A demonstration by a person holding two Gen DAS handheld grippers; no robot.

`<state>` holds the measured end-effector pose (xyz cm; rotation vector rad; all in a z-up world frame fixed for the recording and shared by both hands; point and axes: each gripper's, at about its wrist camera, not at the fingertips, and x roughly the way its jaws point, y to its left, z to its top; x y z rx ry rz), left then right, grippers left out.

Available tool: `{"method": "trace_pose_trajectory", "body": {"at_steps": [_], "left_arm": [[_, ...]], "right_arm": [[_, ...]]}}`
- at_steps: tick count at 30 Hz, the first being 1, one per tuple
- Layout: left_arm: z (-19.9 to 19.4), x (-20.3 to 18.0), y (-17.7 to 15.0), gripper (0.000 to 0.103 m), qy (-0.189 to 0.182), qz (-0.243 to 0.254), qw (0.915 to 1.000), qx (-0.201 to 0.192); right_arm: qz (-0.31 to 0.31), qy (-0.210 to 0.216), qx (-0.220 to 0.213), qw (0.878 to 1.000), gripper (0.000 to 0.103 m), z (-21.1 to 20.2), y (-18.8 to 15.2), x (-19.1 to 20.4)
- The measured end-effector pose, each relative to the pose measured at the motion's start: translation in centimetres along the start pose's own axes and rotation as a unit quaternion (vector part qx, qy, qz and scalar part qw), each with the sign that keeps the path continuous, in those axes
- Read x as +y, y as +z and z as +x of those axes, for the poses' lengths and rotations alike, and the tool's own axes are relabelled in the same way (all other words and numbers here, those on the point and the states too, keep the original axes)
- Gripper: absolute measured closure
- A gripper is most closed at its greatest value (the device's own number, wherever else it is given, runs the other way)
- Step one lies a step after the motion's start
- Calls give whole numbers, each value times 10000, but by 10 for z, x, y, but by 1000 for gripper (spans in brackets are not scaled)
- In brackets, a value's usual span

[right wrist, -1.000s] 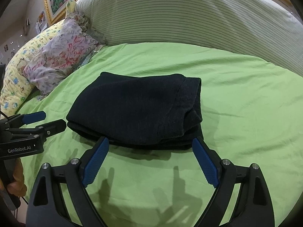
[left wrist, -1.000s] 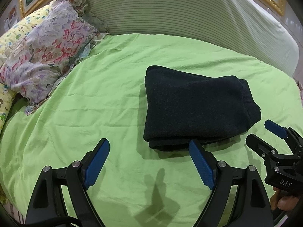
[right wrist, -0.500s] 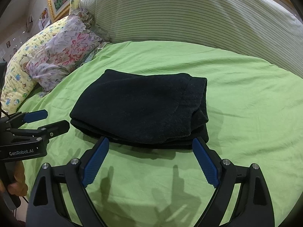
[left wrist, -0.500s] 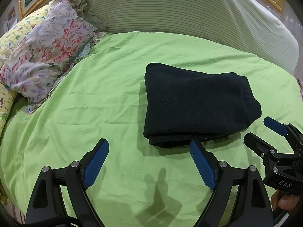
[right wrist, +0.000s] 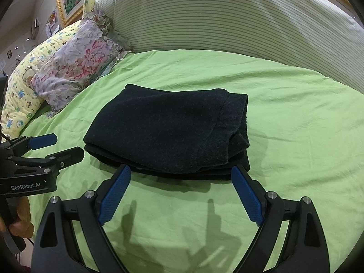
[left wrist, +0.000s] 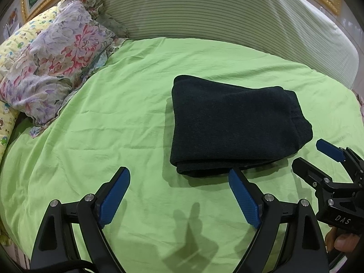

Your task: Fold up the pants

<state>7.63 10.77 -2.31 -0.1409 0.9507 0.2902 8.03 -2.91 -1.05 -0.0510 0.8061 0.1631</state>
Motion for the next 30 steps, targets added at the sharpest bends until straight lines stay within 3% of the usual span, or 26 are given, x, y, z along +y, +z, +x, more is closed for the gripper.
{"method": "trace_pose_trajectory", "body": {"at_steps": [30], "left_arm": [[1, 6, 5, 15, -214, -171, 9996, 8]], "right_arm": [[109, -44, -89, 9999, 13, -2, 9, -8]]}}
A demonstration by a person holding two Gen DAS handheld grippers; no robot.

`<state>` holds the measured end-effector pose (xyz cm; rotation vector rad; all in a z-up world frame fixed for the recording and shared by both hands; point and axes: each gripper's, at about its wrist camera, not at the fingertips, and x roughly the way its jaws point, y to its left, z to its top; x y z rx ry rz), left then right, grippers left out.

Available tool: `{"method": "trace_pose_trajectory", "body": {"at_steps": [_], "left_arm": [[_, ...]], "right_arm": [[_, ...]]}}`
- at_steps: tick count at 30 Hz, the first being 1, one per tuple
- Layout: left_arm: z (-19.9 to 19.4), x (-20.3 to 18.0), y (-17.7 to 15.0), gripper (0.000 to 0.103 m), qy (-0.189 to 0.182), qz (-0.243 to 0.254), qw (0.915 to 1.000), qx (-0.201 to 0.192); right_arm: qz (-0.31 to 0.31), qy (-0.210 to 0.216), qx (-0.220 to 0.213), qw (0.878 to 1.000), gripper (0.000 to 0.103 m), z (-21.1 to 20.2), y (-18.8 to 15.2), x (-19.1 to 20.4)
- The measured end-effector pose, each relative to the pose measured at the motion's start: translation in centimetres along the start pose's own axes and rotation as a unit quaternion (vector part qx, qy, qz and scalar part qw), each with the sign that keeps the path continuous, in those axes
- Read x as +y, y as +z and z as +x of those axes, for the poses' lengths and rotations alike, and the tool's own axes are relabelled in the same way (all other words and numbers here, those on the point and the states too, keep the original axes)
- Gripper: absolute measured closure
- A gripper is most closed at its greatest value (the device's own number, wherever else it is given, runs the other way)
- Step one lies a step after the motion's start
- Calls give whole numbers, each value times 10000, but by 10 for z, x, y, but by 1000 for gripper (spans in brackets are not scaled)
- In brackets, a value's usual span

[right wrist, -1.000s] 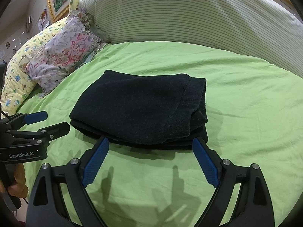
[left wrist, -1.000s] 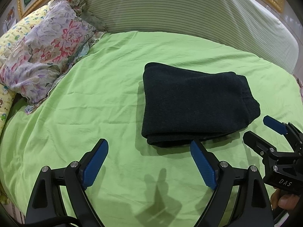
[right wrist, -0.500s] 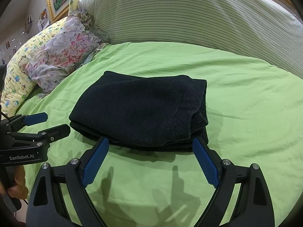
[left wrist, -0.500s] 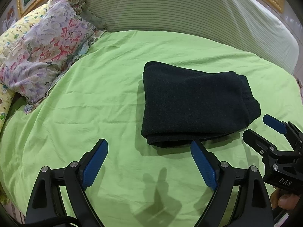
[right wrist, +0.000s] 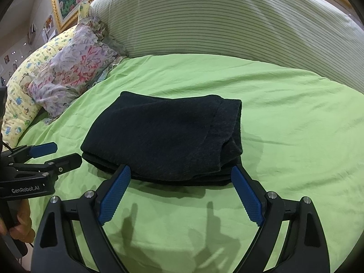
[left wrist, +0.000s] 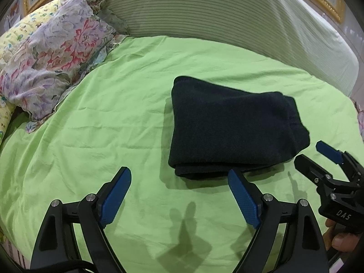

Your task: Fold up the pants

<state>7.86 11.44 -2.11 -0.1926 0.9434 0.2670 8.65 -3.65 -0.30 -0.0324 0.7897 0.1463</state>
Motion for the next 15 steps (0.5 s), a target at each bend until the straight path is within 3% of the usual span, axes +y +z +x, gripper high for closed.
{"method": "trace_pose_trajectory", "body": {"at_steps": [15], "left_arm": [[-5, -9, 9, 15, -7, 60, 9998, -169]], "right_arm": [[90, -45, -169, 9998, 13, -6, 9, -9]]}}
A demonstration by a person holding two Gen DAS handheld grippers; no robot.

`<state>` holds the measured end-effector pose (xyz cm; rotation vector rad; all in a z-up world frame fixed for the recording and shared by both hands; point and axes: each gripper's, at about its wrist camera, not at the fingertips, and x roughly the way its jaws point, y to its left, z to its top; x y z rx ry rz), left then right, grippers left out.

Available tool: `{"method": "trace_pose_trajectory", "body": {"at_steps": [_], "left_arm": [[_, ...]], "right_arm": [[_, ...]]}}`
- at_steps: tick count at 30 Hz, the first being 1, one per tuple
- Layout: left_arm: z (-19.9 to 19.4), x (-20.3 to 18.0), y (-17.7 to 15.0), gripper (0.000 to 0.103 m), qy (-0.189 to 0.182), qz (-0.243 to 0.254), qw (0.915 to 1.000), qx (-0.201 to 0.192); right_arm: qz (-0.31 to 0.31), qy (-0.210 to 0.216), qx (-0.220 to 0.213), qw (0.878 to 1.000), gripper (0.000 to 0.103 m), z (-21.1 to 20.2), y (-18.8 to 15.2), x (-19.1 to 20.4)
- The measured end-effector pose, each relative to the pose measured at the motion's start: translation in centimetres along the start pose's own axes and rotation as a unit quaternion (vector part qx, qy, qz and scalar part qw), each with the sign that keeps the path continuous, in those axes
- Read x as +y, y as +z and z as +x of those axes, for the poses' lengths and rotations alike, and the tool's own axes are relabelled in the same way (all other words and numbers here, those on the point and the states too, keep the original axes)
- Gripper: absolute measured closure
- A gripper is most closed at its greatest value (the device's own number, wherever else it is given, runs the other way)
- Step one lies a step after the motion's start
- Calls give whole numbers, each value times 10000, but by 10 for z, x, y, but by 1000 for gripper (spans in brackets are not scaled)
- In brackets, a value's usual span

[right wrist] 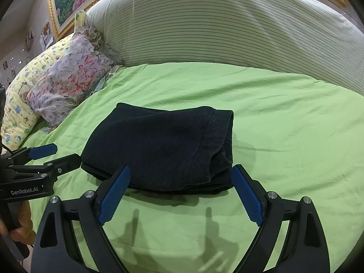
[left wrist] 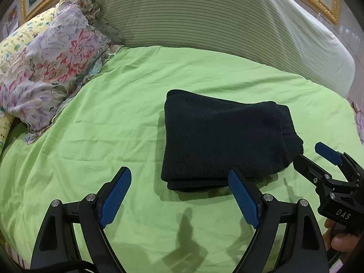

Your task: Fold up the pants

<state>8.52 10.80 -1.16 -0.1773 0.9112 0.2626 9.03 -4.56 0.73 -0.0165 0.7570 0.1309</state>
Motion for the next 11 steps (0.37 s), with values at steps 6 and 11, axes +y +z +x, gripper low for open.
{"method": "trace_pose_trajectory", "body": {"at_steps": [6, 11], "left_arm": [[0, -4, 4, 15, 7, -9, 10000, -25], [1, -6, 4, 15, 1, -53, 10000, 25]], "right_arm": [[-1, 22, -19, 10000, 13, 0, 2, -3], [21, 37, -13, 10000, 12, 0, 3, -4]]}}
